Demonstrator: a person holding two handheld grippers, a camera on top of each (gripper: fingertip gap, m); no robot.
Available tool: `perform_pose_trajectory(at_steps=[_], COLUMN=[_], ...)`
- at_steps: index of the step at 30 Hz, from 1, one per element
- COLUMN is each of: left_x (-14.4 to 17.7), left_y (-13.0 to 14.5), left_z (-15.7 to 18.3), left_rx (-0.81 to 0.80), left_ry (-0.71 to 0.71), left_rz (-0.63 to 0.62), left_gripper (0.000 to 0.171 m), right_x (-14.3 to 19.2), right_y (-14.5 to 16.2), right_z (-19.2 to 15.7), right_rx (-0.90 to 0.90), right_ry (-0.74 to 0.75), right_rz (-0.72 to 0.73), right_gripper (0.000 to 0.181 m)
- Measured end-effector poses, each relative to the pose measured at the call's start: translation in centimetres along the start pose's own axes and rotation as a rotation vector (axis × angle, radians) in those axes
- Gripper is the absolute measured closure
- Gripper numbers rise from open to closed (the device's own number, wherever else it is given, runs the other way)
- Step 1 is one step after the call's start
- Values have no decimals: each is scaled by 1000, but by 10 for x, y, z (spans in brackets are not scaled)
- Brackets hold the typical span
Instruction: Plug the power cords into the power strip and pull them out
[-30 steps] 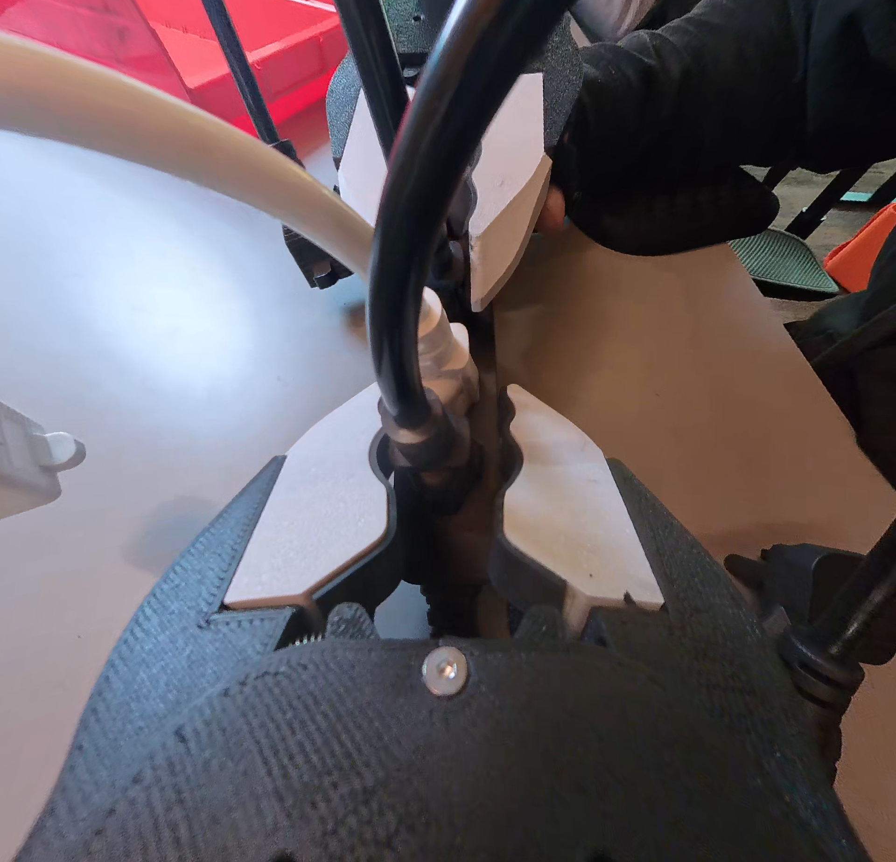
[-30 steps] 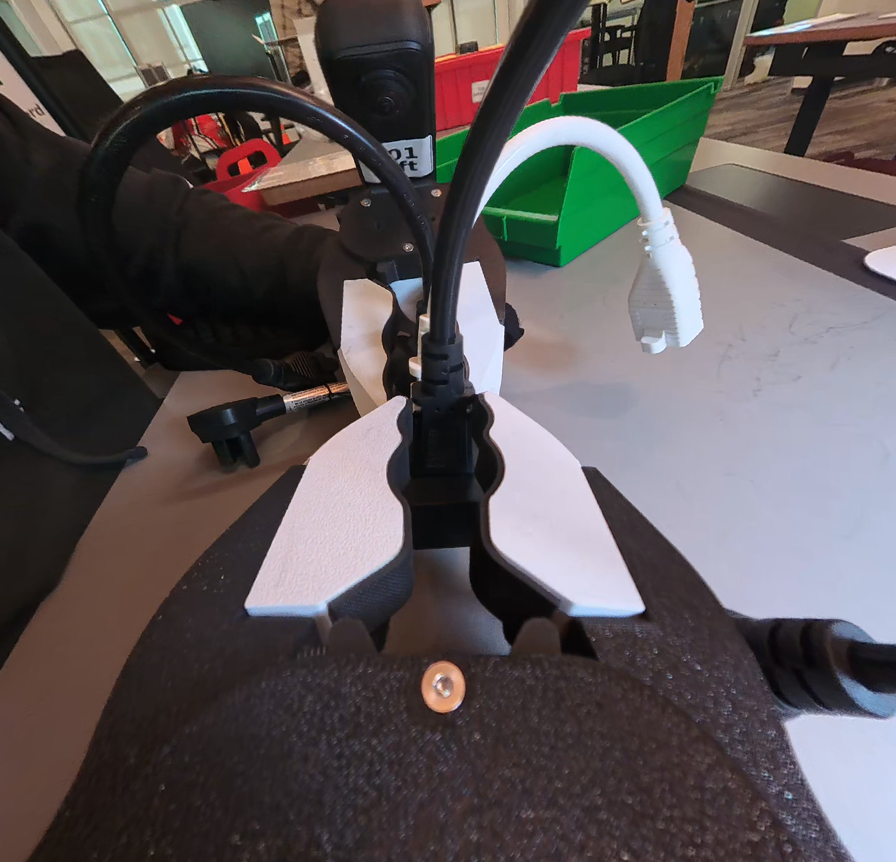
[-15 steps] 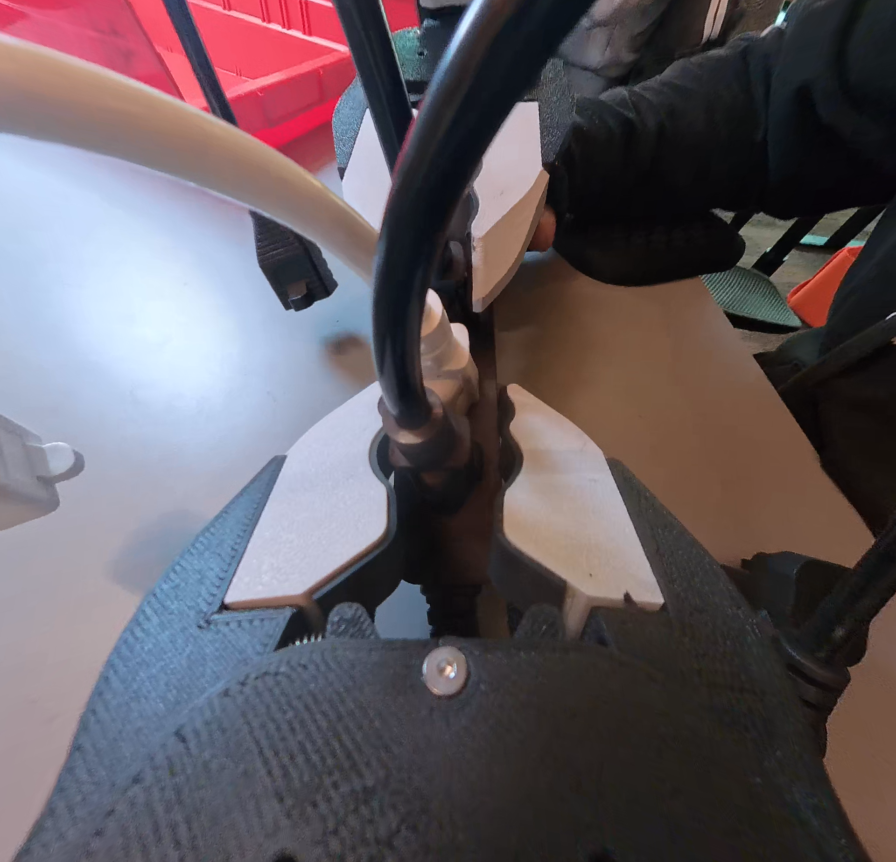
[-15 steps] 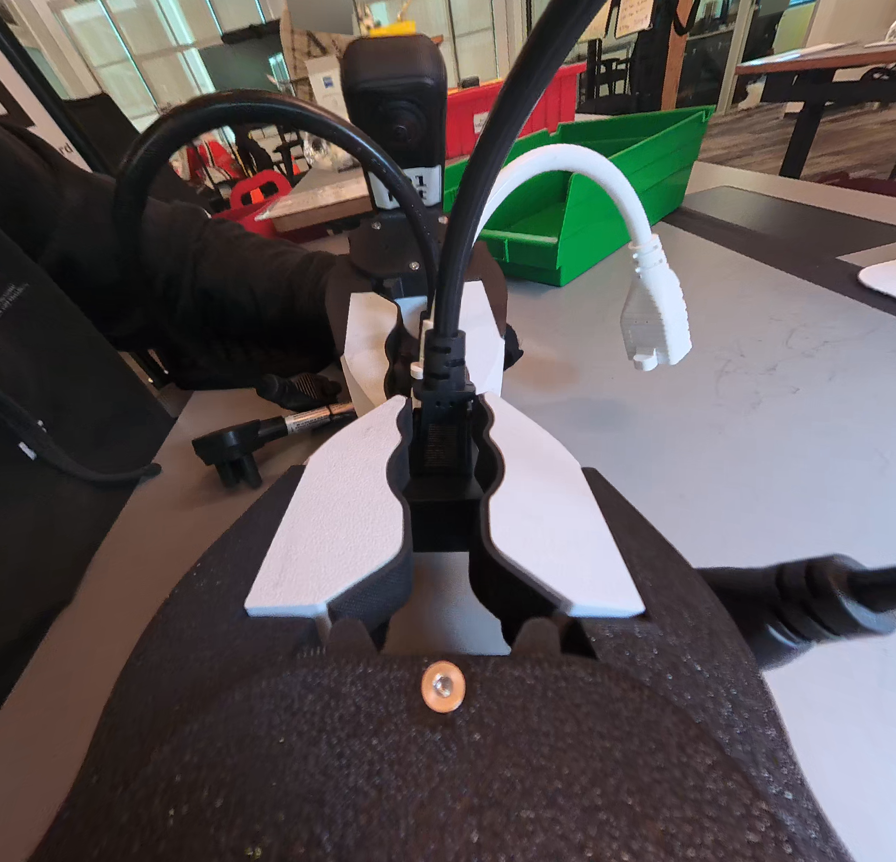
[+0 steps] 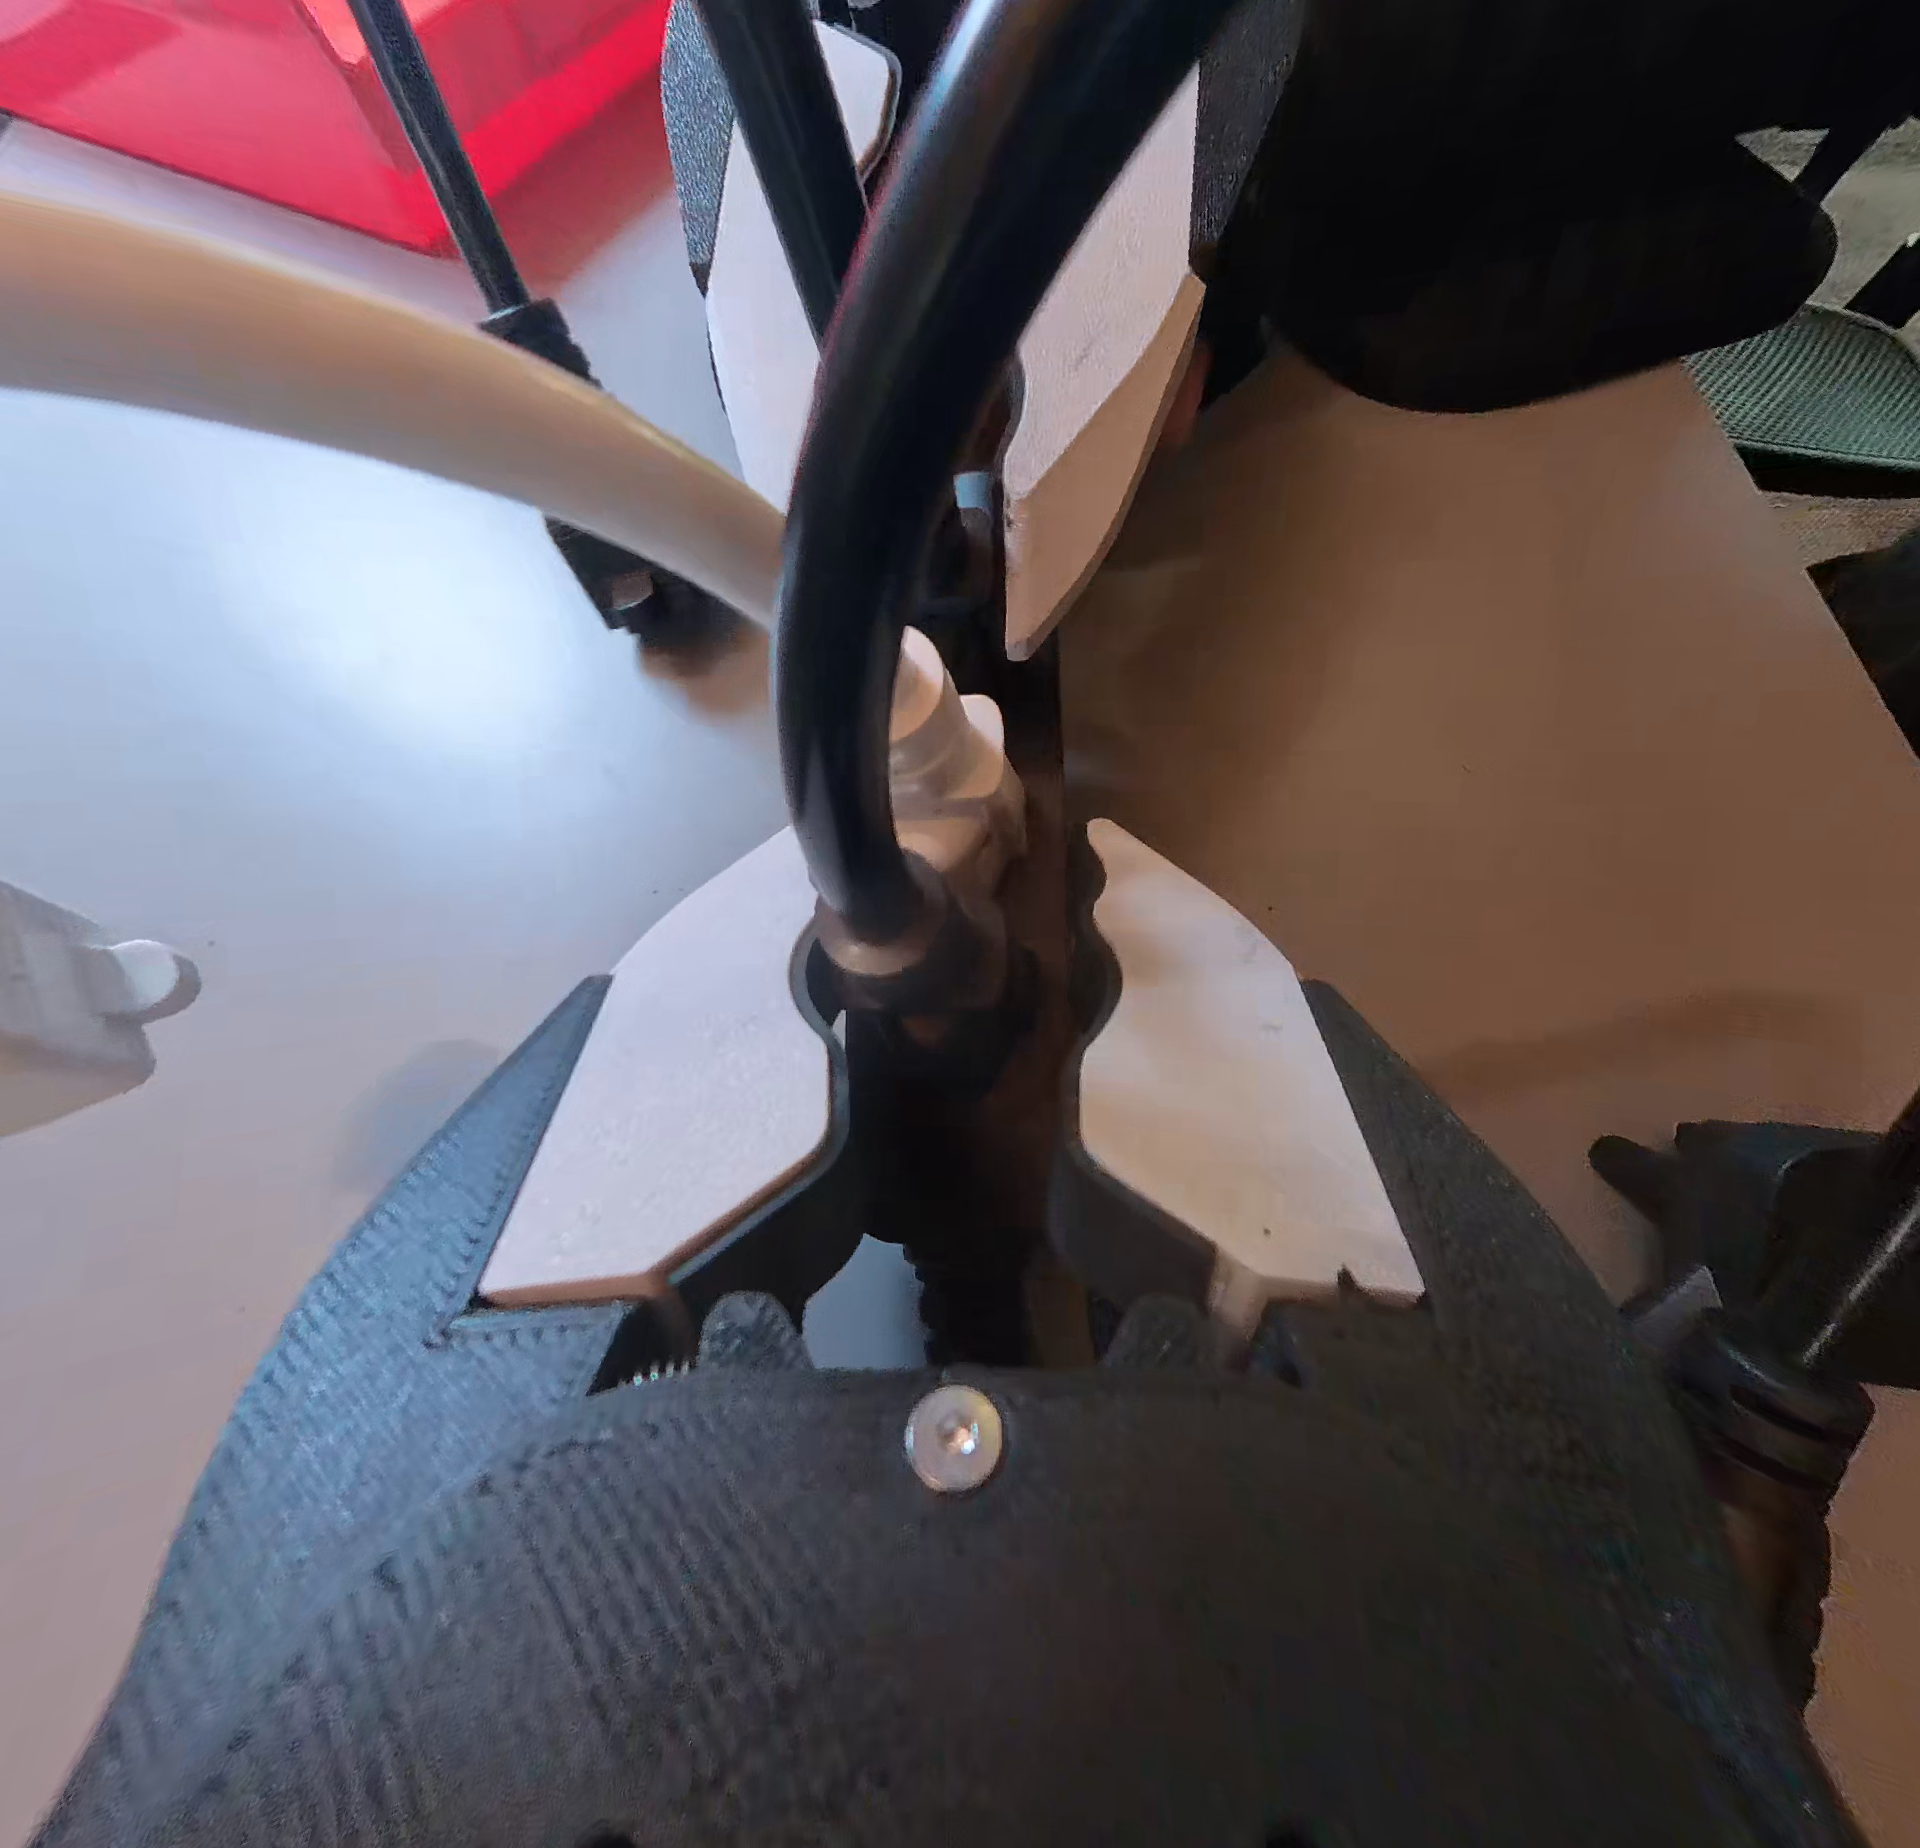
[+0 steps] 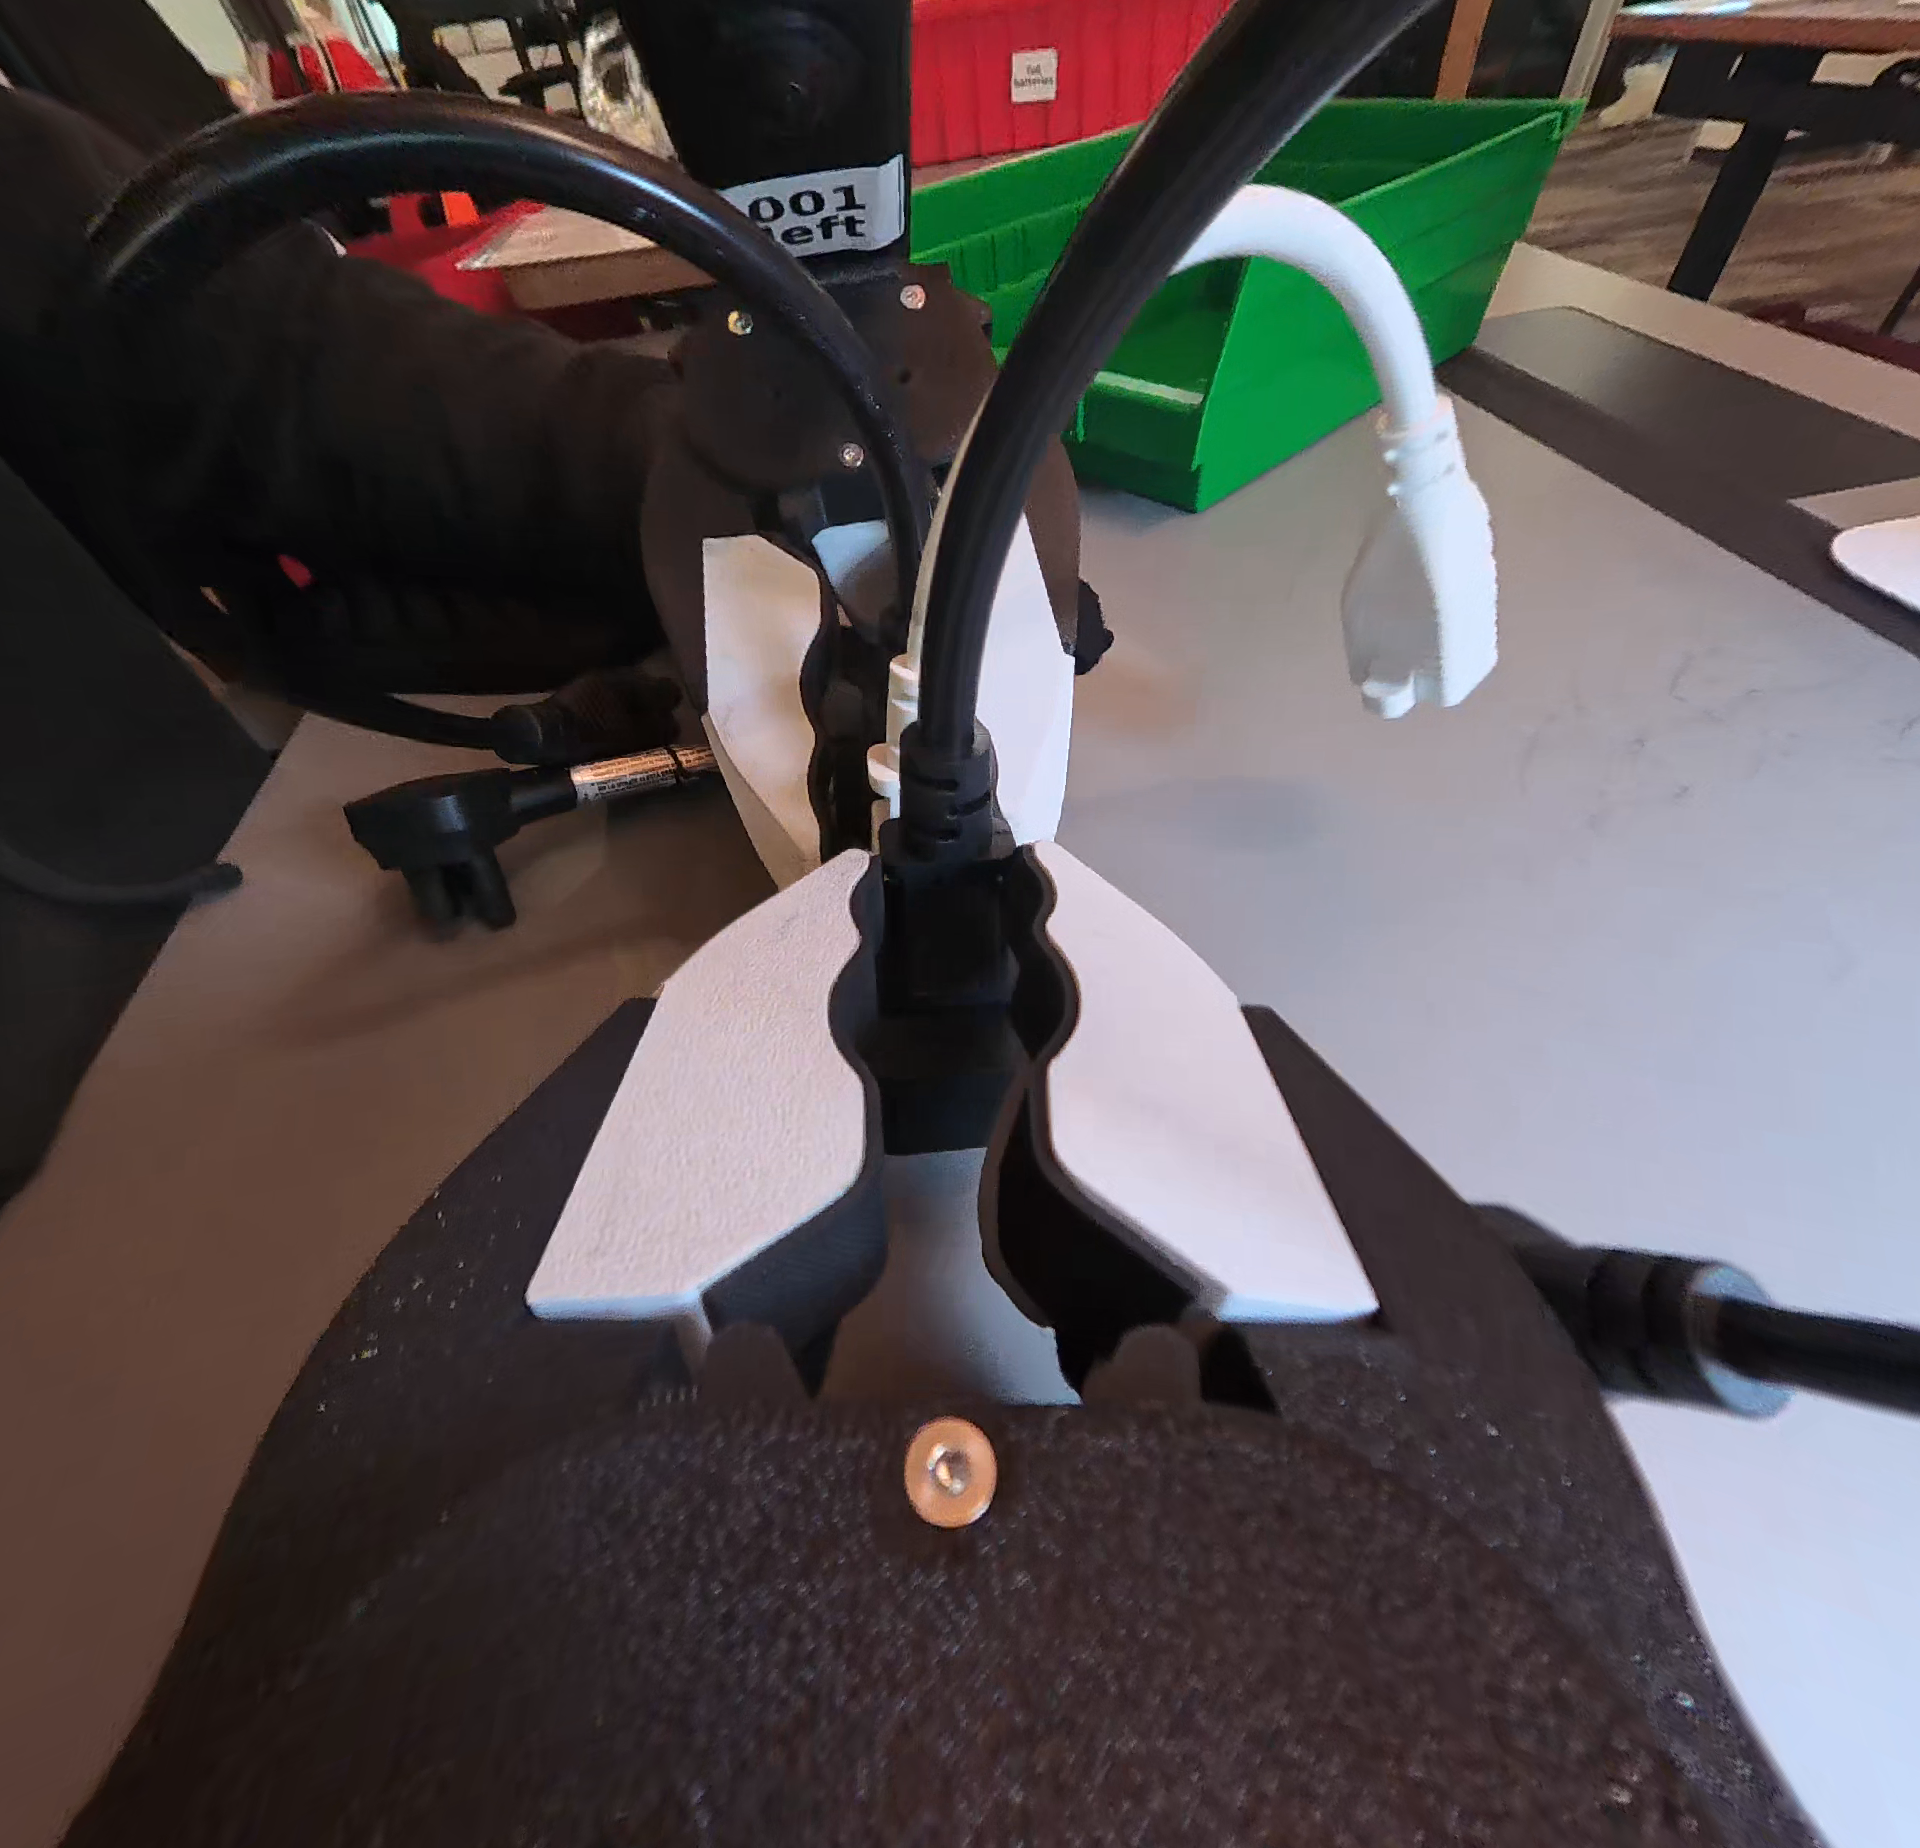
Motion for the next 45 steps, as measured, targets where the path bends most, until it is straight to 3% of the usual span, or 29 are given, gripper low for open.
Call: perform_pose_trajectory(at_steps=[10,23,33,38,42,45], left_x=[-7,-6,-3,-4,-2,-2], left_y=[7,10,13,21,19,19], left_z=[0,-2,-6,-3,-3,-3], left_rx=[-53,-57,-28,-22,-59,-65], left_ry=[-49,-114,-74,-92,-98,-90], left_rz=[-128,-225,-199,-243,-247,-254], left_gripper=[130,130,130,107,128,128], right_x=[4,2,-2,-1,-1,-1], right_y=[12,13,18,18,19,20], right_z=[1,3,5,3,2,2], right_rx=[76,42,-11,-31,-31,-45], right_ry=[-23,-5,-6,-2,-15,-17], right_rz=[-113,-110,-166,-154,-145,-153], right_gripper=[157,158,156,156,155,154])
Point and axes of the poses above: each gripper's, where its closed fingertips meet, x back along the fingers, y out of its underside, z = x × y across the jaws, the point moved 2 cm from there along x, back along the fingers, and after that the axes turned 8 degrees about z, right-handed, at the moved point
